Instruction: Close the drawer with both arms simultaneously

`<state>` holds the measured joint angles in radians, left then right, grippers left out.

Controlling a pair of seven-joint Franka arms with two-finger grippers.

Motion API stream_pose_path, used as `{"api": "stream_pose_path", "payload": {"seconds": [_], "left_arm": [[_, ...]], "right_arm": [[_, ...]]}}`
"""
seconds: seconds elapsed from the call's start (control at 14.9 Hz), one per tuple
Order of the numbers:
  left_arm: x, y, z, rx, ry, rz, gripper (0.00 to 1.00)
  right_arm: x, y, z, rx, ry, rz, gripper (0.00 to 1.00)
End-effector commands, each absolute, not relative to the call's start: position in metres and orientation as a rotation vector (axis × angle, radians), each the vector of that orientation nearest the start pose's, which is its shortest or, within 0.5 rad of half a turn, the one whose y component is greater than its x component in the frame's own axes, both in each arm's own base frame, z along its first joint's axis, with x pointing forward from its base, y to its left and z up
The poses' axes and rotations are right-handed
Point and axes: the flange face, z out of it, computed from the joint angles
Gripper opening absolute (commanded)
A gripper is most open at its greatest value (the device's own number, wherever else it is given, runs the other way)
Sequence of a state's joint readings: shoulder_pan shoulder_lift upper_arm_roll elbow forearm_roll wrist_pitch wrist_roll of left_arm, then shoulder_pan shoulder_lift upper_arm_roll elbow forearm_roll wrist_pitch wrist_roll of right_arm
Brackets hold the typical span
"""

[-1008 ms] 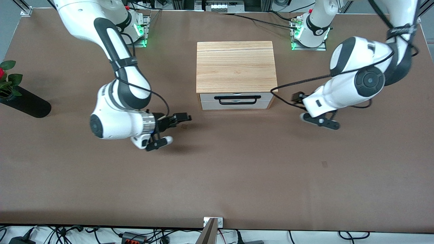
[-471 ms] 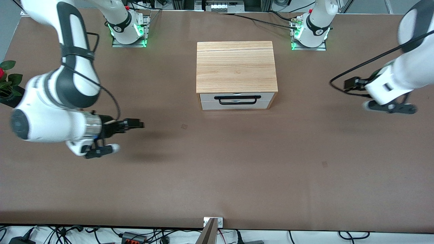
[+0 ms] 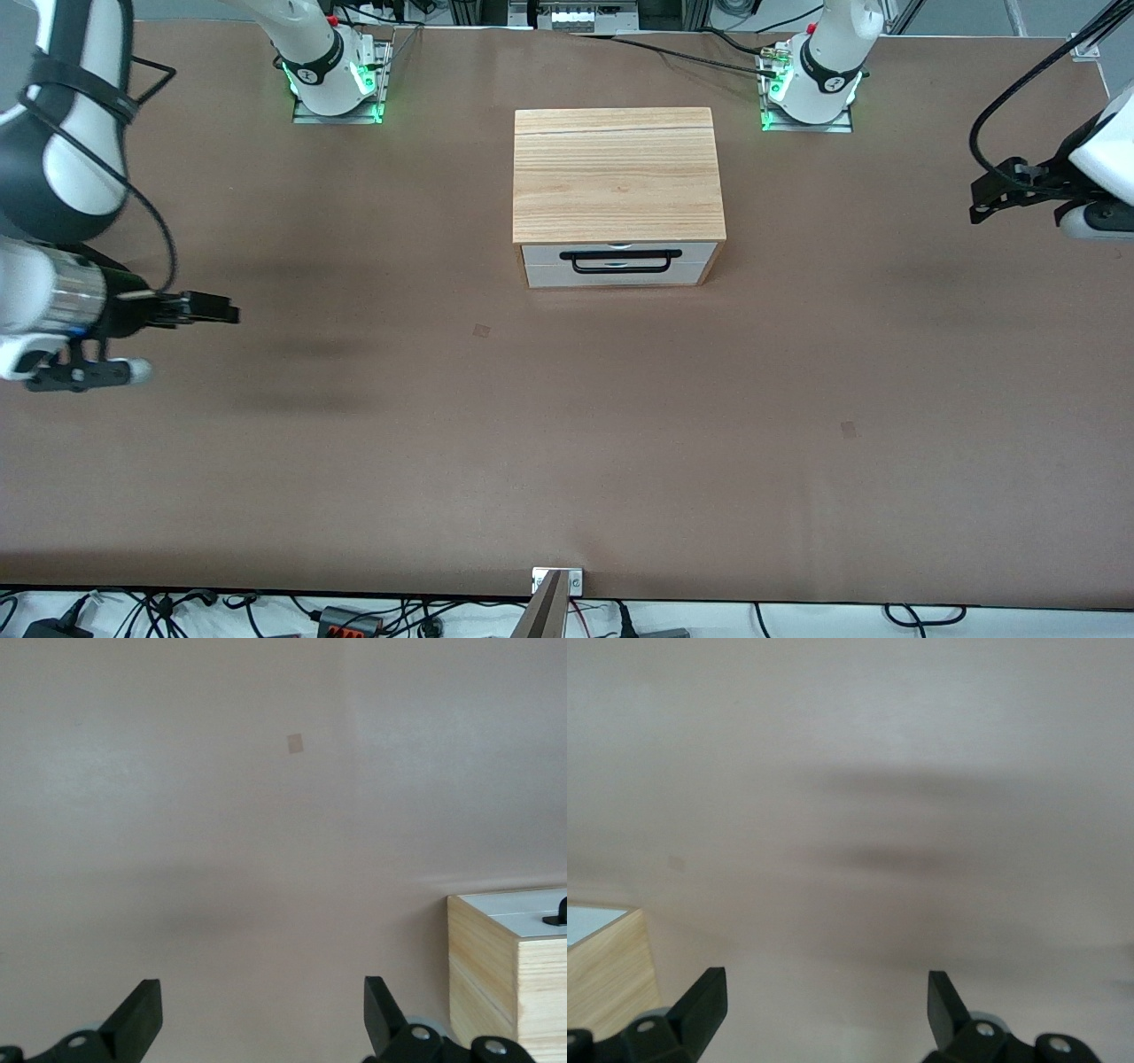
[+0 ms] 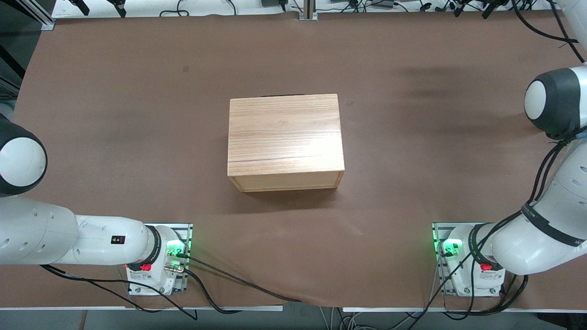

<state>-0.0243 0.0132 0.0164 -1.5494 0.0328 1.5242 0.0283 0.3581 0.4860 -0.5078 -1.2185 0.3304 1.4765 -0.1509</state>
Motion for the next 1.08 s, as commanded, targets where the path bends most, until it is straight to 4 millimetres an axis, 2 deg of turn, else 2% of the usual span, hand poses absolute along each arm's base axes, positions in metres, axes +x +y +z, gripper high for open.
{"api": "stream_pose_path", "payload": {"seconds": [0.0,0.07,0.13,0.2,0.54,0.67,1.01], "left_arm": [[0.554,0.011,0.622,-3.146,0.034,0.048,1.00],[0.553,0.011,0.624,-3.146,0.034,0.043,1.00],[0.553,0.012,0.625,-3.145,0.029,0.041,1.00],[0.553,0.012,0.625,-3.143,0.029,0.041,1.00],[0.552,0.013,0.625,-3.142,0.024,0.065,1.00],[0.552,0.013,0.625,-3.142,0.024,0.067,1.00],[0.550,0.014,0.626,-3.144,0.024,0.075,1.00]], "right_arm": [[0.647,-0.026,0.552,-3.046,-0.023,0.167,1.00],[0.636,-0.047,0.560,-3.064,-0.019,0.159,1.00],[0.626,-0.055,0.570,-3.108,-0.041,0.159,1.00],[0.615,-0.057,0.571,-3.120,-0.072,0.180,1.00],[0.574,-0.036,0.559,-3.196,-0.280,0.227,1.00],[0.557,-0.042,0.559,-3.196,-0.273,0.191,1.00],[0.552,-0.046,0.565,-3.195,-0.267,0.176,1.00]]}}
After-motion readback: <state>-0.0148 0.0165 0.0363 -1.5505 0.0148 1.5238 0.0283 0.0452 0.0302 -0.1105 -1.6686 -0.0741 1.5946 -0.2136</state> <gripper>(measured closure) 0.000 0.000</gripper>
